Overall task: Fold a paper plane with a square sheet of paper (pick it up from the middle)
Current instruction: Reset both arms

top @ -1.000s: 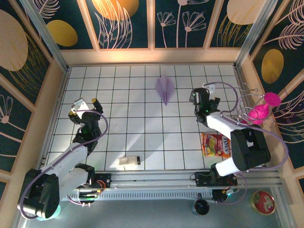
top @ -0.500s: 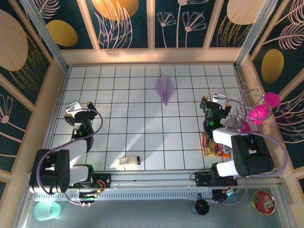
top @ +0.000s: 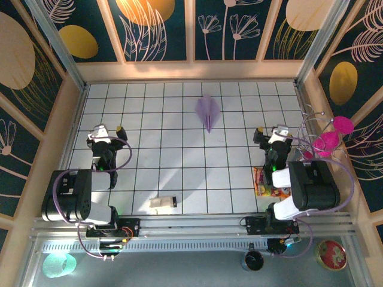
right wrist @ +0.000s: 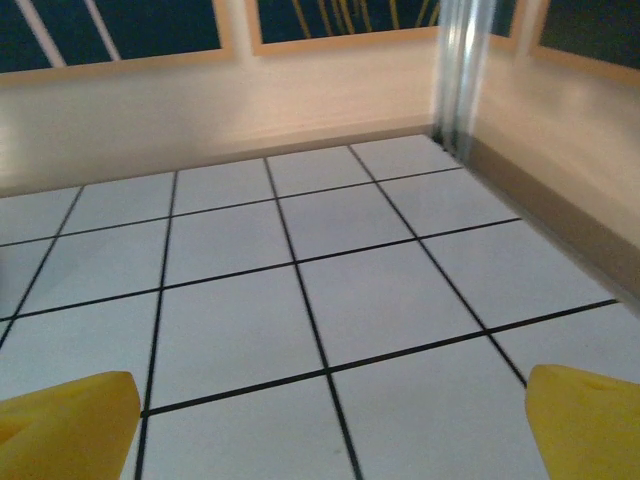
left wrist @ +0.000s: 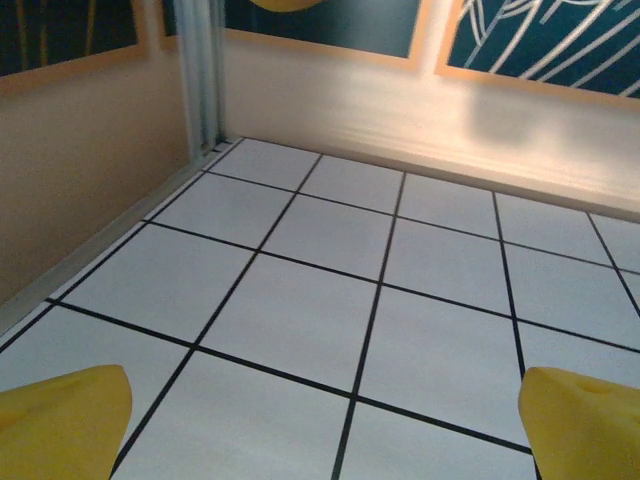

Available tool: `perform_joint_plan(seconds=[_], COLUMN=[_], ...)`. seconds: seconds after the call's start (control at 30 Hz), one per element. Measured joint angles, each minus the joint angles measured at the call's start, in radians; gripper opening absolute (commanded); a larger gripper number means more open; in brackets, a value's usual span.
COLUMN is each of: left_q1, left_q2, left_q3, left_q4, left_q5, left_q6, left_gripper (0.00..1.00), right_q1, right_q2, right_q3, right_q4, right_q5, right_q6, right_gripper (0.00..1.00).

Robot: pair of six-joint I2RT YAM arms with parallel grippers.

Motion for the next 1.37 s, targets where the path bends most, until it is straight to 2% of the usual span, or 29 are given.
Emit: perform_joint_plan(seconds=[0.17, 0.37, 0.7, 1.03, 1.37], left_q1=[0.001, 0.001, 0.001, 0.001, 0.001], left_q2=[0.019, 0.075, 0.087, 0.087, 0.09], left_q3=[-0.011, -0.04, -0.043, -0.048, -0.035], left_q4=[0.074, 0.175, 0.204, 0.224, 0.211], left_q5=[0.051, 0.07, 0.079, 0.208, 0.233], left_q6=[0.018, 0.026, 0.037, 0.085, 0.092], left_gripper=[0.99, 0.99, 0.99, 0.99, 0.99], right_q1=[-0.024, -0.027, -0.049, -0.049, -0.049], right_q2=[0.051, 0.062, 0.062, 0.062, 0.062], right_q3=[-0.02, -0.019, -0.008, -0.008, -0.008], right_q4=[0.085, 0.107, 0.105, 0.105, 0.105], right_q5=[-0.065, -0.103, -0.15, -0.156, -0.156], right_q6=[0.007, 0.009, 0.022, 0.023, 0.025], right_gripper=[0.99, 0.99, 0.99, 0.99, 0.99])
